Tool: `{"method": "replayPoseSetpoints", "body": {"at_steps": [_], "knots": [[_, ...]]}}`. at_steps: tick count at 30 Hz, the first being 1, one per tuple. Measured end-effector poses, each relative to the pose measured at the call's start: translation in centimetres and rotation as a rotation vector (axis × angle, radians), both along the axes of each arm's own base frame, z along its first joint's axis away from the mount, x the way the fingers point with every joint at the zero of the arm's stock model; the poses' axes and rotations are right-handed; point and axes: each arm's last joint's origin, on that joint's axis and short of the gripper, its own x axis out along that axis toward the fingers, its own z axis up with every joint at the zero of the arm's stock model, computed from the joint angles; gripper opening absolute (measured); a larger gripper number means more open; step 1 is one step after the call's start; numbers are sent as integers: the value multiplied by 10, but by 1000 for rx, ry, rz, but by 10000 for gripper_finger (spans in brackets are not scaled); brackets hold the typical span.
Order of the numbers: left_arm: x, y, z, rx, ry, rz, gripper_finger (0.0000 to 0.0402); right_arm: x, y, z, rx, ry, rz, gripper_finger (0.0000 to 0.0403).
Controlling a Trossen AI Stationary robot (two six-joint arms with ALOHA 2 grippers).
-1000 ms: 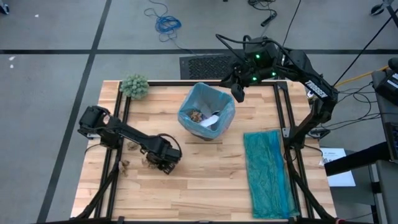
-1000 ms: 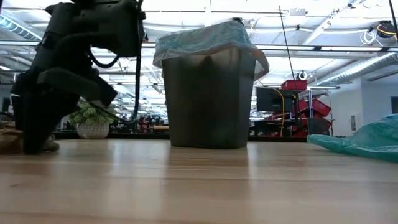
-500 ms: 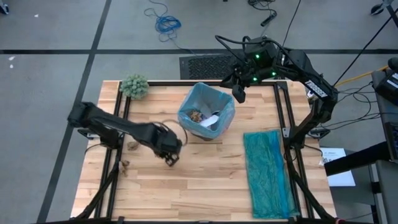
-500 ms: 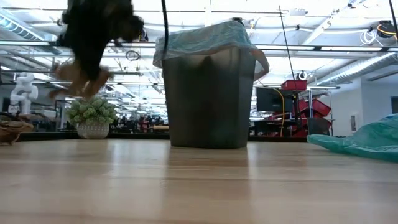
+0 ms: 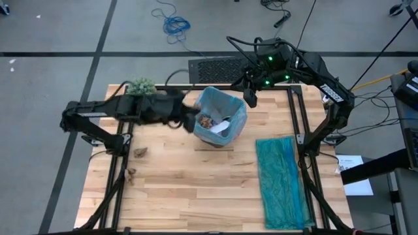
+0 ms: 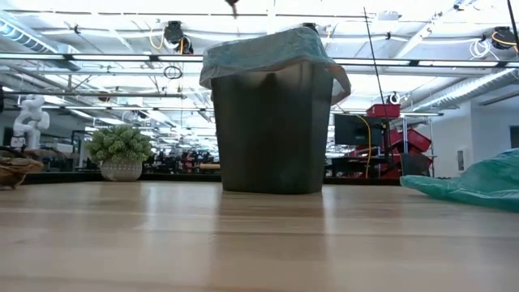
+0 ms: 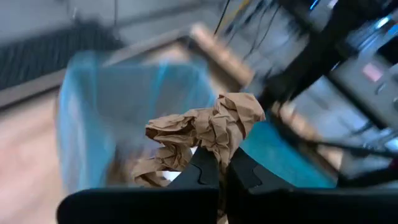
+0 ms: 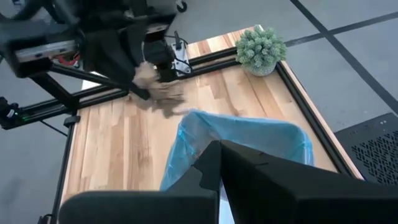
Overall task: Place trash/remove bag and relplace
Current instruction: Put the brown paper into the trash bin
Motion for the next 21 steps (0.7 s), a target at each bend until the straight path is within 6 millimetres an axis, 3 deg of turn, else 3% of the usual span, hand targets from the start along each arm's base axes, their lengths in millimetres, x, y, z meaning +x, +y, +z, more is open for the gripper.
{"method": "replayPoseSetpoints", "body": {"at_steps": [3,7,15,21], "knots": [[18,17,-2,59,-19,8,1,0,0,0,0,-2,-1,0],[40,38,-22,76,55,23,16,0,0,0,5,-2,-3,0],[67,54,-53,-24,147,-121,132,0,1,0,10,0,-4,0],[65,63,-55,-54,162,-126,196,-1,1,0,6,2,-1,0]]}}
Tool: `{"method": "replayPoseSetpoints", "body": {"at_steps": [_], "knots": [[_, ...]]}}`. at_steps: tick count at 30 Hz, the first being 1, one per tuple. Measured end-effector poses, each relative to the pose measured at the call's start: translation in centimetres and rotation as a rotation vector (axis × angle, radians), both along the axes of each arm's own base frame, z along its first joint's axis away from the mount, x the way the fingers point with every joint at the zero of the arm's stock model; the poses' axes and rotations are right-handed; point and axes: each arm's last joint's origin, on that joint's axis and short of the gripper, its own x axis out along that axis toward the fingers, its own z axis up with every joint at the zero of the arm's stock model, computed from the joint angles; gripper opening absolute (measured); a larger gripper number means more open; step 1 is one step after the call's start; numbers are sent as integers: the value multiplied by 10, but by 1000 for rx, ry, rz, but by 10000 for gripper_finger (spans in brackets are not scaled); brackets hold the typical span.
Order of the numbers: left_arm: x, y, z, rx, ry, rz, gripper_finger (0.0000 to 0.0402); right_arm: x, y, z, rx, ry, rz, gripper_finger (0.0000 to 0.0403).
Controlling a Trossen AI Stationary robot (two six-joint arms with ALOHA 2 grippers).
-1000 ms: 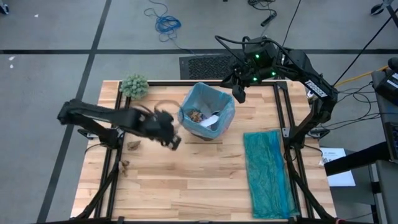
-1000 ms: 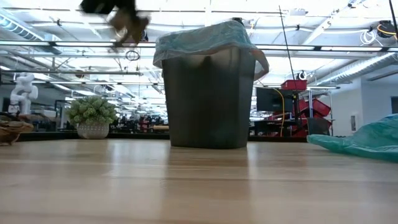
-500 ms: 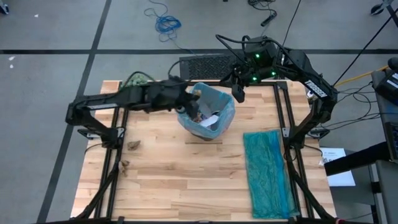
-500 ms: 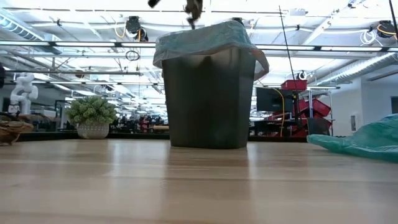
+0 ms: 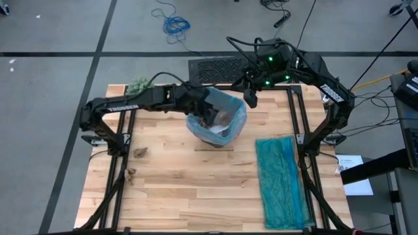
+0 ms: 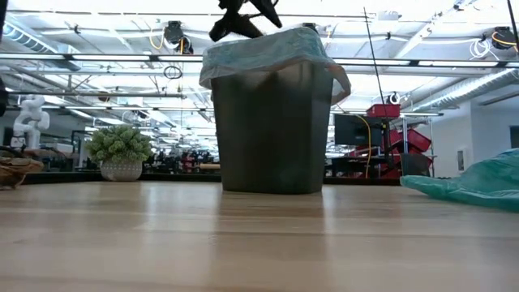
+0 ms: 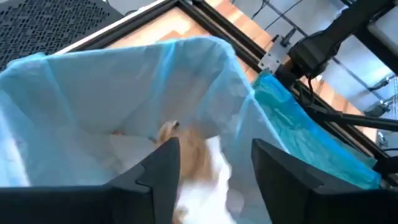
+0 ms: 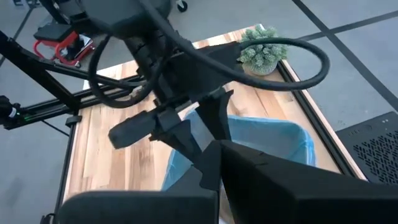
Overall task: Place trash/remove bag and relplace
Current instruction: Put the brown paper into the trash bin
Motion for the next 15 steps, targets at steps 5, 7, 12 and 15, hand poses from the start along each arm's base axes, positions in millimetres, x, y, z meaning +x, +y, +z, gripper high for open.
{"method": "replayPoseSetpoints", "body": {"at_steps": [5,7,12,15], "knots": [[-25,0,11,-52,217,32,199,0,0,0,-2,6,3,0],[-42,-5,18,-49,355,36,191,0,0,0,-6,6,6,0],[-69,-21,11,-92,665,12,169,0,0,0,-22,7,15,0],[-70,-33,2,-162,687,-12,164,0,0,0,-22,7,16,0]]}}
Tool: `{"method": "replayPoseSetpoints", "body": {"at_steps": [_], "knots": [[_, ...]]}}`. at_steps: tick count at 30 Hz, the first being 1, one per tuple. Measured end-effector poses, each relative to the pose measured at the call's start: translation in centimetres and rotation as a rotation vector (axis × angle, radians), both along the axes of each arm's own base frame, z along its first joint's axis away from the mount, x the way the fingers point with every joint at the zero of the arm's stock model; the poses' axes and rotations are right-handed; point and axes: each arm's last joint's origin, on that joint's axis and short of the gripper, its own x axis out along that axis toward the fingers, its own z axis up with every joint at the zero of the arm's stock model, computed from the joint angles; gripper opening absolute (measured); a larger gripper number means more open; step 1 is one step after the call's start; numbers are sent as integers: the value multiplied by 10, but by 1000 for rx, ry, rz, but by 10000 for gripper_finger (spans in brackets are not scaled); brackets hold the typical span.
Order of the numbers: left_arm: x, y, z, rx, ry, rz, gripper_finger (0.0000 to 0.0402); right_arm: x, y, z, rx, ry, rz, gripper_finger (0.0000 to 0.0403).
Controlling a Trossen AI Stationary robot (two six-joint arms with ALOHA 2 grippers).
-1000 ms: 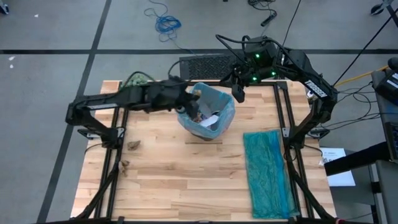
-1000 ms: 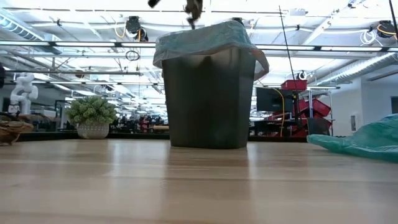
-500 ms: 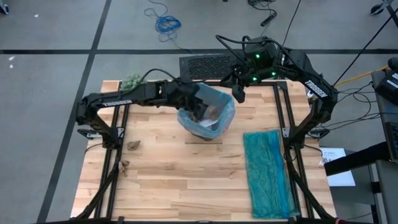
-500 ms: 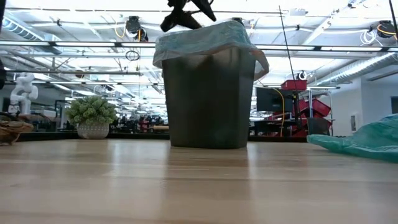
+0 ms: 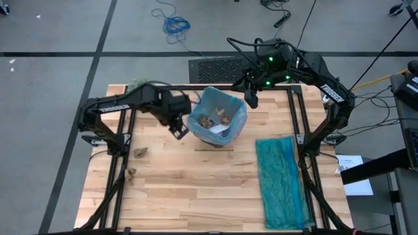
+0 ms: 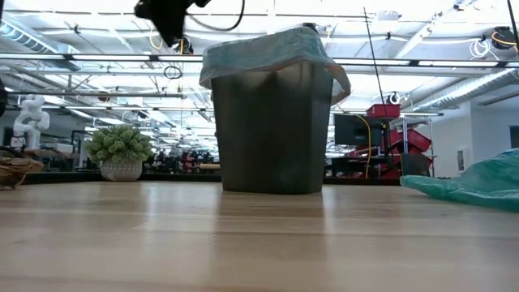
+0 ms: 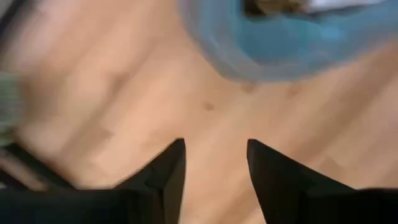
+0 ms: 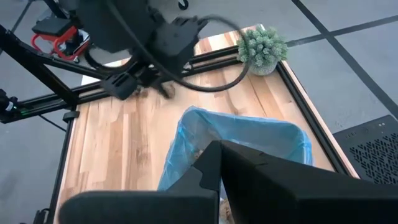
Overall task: Place trash/remove bag and relplace
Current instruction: Put the brown paper into the trash bin
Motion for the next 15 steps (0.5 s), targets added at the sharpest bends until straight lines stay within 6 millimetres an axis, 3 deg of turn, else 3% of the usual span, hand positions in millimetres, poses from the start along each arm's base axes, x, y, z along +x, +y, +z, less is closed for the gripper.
{"method": "replayPoseSetpoints", "body": {"at_steps": [4,15], "knots": [[-1,-9,-19,-132,80,43,164,0,0,0,0,0,0,0],[-19,-23,-107,-135,446,161,164,0,0,0,1,1,-2,0]]}}
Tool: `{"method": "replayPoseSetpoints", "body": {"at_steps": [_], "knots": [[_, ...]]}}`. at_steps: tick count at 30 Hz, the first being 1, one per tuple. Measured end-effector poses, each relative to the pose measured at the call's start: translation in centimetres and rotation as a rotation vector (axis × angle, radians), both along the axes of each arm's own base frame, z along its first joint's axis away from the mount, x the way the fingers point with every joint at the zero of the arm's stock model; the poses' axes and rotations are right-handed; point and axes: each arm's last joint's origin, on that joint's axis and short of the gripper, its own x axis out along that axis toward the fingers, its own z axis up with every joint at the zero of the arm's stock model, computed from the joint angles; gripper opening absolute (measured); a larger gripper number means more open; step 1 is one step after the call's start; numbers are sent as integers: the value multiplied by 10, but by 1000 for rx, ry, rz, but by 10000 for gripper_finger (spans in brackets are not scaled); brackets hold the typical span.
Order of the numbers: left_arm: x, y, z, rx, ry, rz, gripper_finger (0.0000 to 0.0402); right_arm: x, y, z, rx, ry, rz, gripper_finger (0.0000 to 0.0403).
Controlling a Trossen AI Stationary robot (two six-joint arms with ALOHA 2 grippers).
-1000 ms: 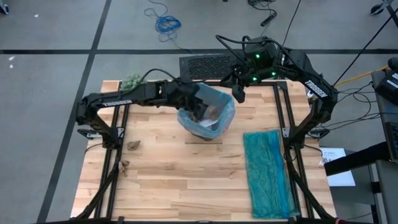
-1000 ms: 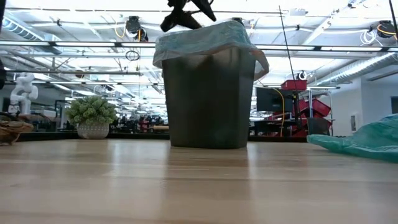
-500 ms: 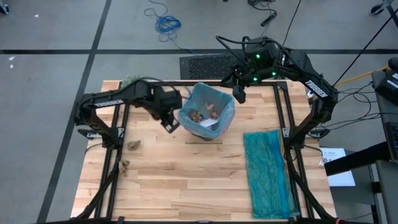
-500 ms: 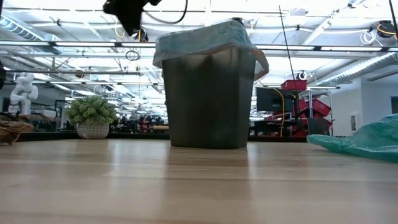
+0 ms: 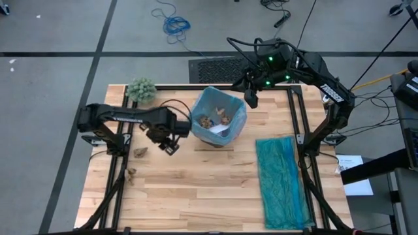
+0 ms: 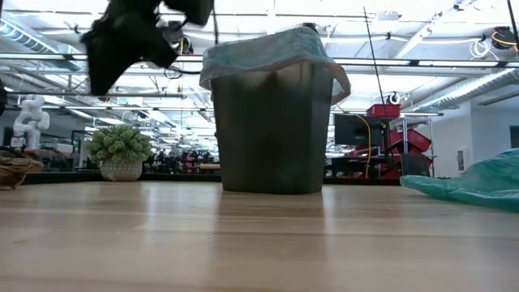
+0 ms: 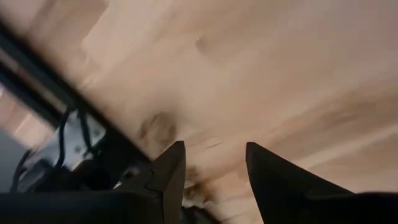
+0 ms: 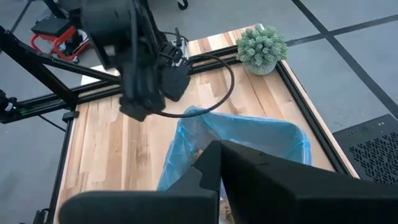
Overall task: Place trash/remove bag and relplace
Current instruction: Put the brown paper into the trash bin
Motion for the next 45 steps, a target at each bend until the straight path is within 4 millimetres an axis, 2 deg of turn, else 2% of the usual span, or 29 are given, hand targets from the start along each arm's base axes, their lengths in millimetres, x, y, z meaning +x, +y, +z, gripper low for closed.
{"method": "replayPoseSetpoints", "body": {"at_steps": [8,15,18,24,30,34,39,45], "knots": [[-29,-6,-54,-60,231,7,164,0,0,0,1,1,0,0],[-39,-6,-94,-196,193,4,163,0,0,0,2,0,3,0],[-48,-5,-102,-193,238,27,163,0,0,0,2,0,3,0],[-50,0,-108,-160,236,44,163,0,0,0,1,-4,2,0],[-42,12,-118,-136,99,93,163,1,0,2,-4,-19,2,0],[-47,19,-123,-138,114,136,163,1,0,2,12,-20,-8,0],[-52,20,-113,-141,206,149,163,1,1,1,21,-14,-9,0],[-47,17,-98,-151,233,127,163,1,1,1,21,-13,-9,0]]}}
